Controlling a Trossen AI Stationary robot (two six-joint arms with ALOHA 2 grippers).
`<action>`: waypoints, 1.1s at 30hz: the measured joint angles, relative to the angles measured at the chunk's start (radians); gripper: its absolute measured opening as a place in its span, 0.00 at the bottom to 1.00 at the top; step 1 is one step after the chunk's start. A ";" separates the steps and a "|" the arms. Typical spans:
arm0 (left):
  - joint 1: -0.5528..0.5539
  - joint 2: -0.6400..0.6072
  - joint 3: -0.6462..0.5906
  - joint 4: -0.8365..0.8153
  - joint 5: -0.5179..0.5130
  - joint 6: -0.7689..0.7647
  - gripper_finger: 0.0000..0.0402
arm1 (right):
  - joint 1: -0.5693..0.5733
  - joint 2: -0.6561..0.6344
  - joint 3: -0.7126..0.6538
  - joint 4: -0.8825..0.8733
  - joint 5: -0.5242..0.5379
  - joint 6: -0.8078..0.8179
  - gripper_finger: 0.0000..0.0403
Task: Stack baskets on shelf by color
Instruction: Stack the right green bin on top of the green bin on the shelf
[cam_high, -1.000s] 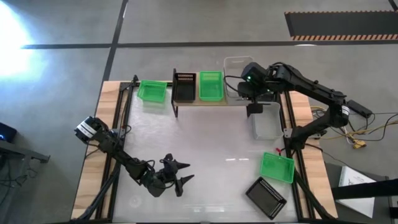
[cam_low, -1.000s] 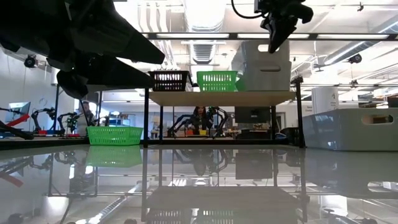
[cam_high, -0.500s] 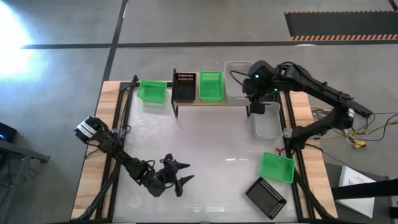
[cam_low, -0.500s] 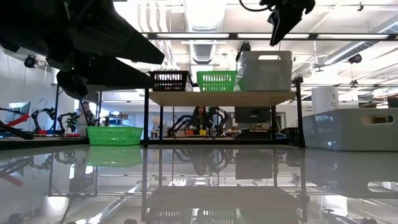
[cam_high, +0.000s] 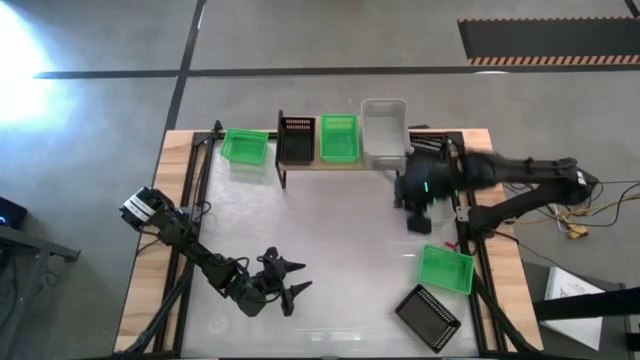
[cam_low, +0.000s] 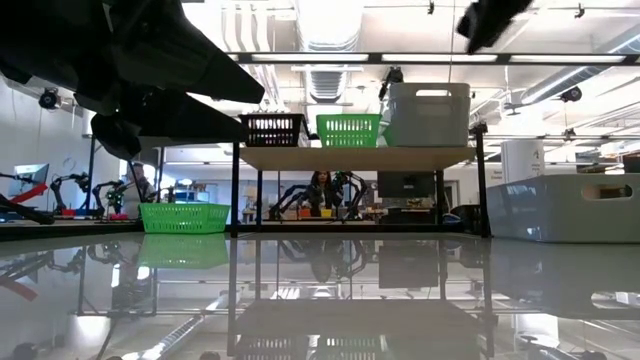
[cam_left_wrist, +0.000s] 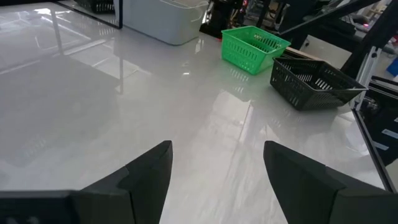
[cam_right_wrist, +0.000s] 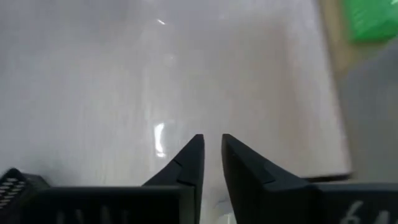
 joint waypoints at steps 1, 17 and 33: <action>0.000 0.000 0.000 0.000 0.000 0.001 0.59 | 0.064 -0.011 -0.038 0.014 0.050 0.054 0.10; 0.011 0.000 0.000 0.000 -0.001 0.026 0.59 | 0.775 0.069 -0.255 -0.029 0.264 1.137 0.02; 0.017 0.000 -0.003 0.000 -0.001 0.057 0.59 | 0.718 0.074 -0.381 -0.036 0.190 1.439 0.37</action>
